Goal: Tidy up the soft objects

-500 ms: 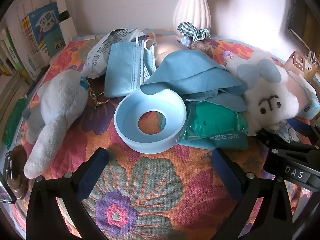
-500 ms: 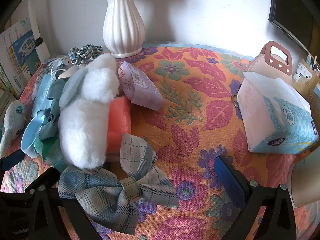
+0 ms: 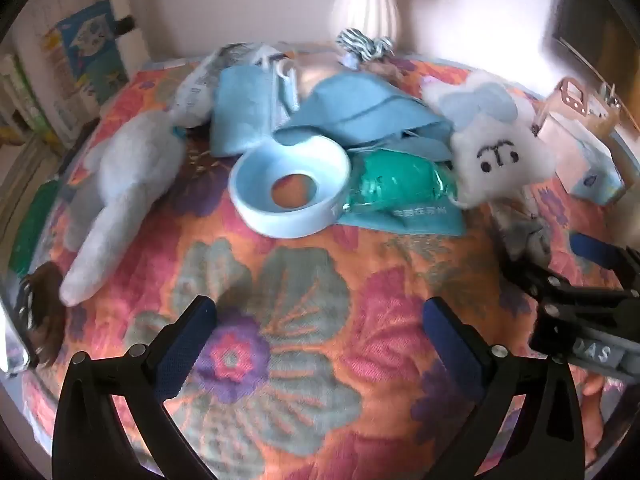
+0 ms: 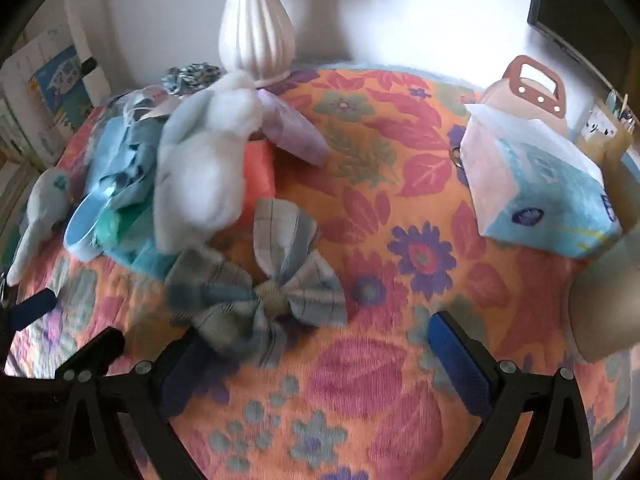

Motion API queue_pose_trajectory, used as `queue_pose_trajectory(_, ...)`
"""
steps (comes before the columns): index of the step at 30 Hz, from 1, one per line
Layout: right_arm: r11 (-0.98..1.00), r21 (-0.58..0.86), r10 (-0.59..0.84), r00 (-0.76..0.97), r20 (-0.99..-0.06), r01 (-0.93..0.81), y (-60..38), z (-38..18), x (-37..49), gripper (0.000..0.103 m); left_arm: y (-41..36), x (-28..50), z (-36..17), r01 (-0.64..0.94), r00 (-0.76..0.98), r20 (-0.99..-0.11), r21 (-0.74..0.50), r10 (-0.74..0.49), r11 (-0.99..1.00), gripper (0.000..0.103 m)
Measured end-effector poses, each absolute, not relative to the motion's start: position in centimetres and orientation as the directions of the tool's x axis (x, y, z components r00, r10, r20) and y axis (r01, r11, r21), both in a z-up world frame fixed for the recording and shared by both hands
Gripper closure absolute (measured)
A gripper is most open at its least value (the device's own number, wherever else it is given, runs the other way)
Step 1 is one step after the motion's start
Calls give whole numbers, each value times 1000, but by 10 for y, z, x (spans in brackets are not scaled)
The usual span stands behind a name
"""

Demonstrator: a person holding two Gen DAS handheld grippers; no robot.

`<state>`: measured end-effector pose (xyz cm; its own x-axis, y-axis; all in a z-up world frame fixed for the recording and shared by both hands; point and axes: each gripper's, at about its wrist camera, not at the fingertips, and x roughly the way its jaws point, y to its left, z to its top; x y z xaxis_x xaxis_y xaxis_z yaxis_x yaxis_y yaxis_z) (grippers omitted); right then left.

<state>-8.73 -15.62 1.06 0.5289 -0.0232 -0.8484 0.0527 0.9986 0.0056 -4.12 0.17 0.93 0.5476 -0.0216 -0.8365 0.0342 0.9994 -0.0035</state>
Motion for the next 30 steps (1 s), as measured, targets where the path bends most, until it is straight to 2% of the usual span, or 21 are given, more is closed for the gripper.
queue_pose_trajectory(2,999,23,-2,593,-805,35,-154,21,-108,0,4,-53,18,29,589,-807,-20,-34,999,1)
queue_pose_trajectory(6,999,-34,-47,757,-652,32,-143,58,-144,0,19,-60,52,0,694,-719,-39,-28,999,1)
queue_pose_trajectory(9,995,-86,-94,841,-533,57,-141,83,-142,0,17,-56,73,-23,785,-619,18,29,1000,1)
queue_pose_trajectory(11,994,-86,-97,862,-498,62,-142,89,-135,0,16,-50,74,-41,819,-571,48,61,998,1)
queue_pose_trajectory(16,1000,10,-14,830,-557,23,-153,70,-126,0,20,-43,47,-52,799,-599,28,58,998,1)
queue_pose_trajectory(30,994,-108,-71,823,-564,12,-126,56,-127,0,14,-56,41,-6,802,-597,7,9,1000,1)
